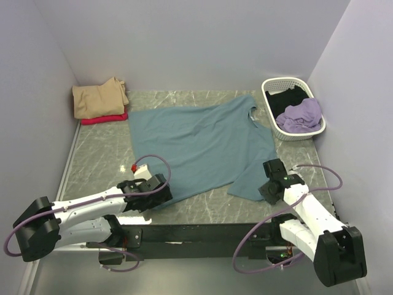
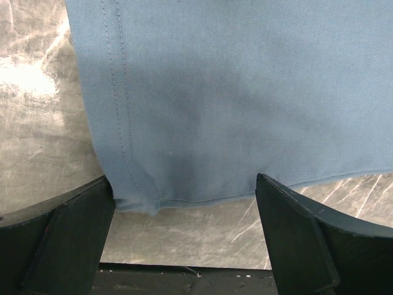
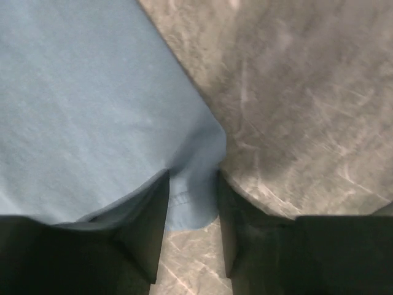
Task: Fold and stack the t-shirts
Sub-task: Flatten the tshirt out, then fold the tshirt
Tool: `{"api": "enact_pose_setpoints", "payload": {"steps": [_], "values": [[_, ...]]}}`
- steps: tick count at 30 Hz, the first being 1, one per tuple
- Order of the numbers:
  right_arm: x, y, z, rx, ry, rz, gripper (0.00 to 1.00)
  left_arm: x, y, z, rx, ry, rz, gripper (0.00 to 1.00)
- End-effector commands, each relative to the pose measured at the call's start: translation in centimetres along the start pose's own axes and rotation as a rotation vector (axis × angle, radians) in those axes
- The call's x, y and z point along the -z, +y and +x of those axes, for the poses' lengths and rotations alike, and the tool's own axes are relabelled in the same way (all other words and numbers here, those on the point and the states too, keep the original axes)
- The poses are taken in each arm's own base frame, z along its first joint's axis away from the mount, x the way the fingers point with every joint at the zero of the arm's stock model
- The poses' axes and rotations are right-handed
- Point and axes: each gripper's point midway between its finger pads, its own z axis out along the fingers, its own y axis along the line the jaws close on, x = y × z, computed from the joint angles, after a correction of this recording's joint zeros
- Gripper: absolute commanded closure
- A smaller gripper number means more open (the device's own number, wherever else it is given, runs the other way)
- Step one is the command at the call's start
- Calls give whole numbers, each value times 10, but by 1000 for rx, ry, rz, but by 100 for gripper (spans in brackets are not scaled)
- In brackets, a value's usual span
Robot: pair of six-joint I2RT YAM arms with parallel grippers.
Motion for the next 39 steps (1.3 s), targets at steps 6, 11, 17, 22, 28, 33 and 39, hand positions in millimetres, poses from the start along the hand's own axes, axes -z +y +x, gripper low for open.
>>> {"api": "enact_pose_setpoints", "payload": {"steps": [6, 11, 17, 22, 28, 33, 39], "values": [[0, 20, -4, 17, -19, -98, 100, -4, 1, 7, -11, 20, 12, 3], [19, 42, -20, 43, -86, -241, 100, 4, -1, -8, 10, -41, 28, 71], [34, 45, -38, 78, -164, -256, 100, 8, 0, -8, 22, -41, 33, 92], [43, 51, -44, 97, -184, -291, 100, 15, -3, -18, -1, -69, 16, 99], [88, 79, -62, 129, -267, -484, 100, 52, -24, -52, 5, -157, 75, 99], [139, 95, -84, 169, -364, -616, 100, 93, -33, -85, 19, -245, 110, 99], [210, 109, -110, 215, -478, -756, 100, 130, -30, -118, 46, -352, 105, 99]]}}
